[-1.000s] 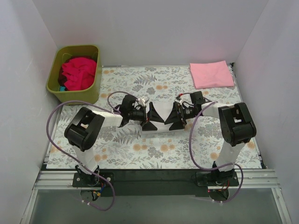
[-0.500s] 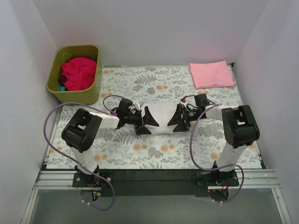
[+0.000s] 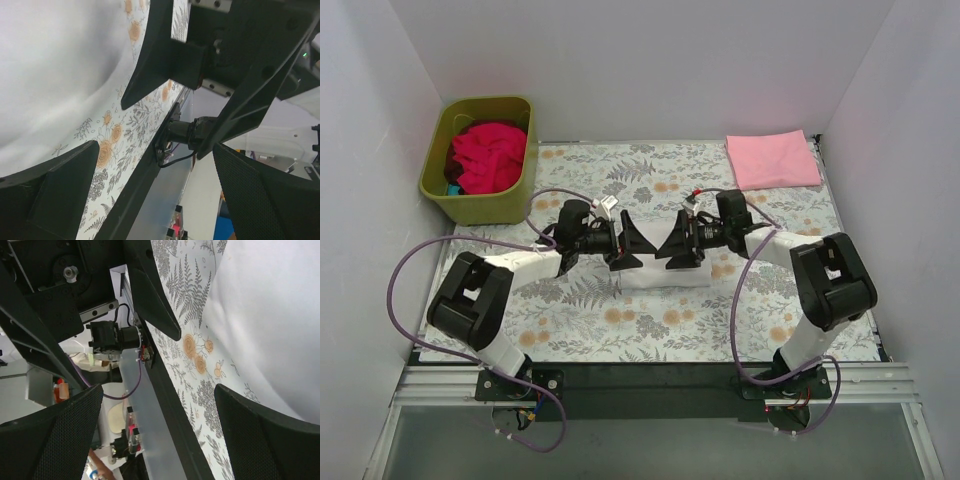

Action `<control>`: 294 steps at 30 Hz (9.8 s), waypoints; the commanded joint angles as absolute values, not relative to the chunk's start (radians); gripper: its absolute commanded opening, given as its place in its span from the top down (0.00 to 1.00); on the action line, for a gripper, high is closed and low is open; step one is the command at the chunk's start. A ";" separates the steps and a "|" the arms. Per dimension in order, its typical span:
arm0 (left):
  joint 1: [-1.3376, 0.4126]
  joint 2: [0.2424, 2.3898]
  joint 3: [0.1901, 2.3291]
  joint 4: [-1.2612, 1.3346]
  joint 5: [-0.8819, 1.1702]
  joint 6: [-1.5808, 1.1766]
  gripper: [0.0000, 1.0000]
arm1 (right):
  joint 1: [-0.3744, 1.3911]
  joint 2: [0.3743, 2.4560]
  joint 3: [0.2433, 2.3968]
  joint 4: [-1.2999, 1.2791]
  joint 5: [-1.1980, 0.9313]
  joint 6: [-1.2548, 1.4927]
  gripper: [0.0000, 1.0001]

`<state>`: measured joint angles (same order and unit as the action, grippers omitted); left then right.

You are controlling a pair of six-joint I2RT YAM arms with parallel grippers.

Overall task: Fold and stack the t-shirts
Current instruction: Fold the tshirt, then neatly place the folded tshirt to the corner

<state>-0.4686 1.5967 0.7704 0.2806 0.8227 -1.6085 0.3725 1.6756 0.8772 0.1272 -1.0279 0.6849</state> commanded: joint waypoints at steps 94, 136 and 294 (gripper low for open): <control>-0.670 1.641 1.290 -0.262 0.290 -0.289 0.02 | 0.009 1.629 1.428 -0.515 -0.733 0.055 0.02; -0.979 2.014 1.244 0.038 0.316 -0.012 0.64 | -0.146 1.638 1.019 -0.451 -0.882 0.167 0.02; -0.755 1.427 0.969 -0.365 0.324 -0.541 0.09 | -0.071 2.161 2.198 -0.314 -0.382 -0.284 0.99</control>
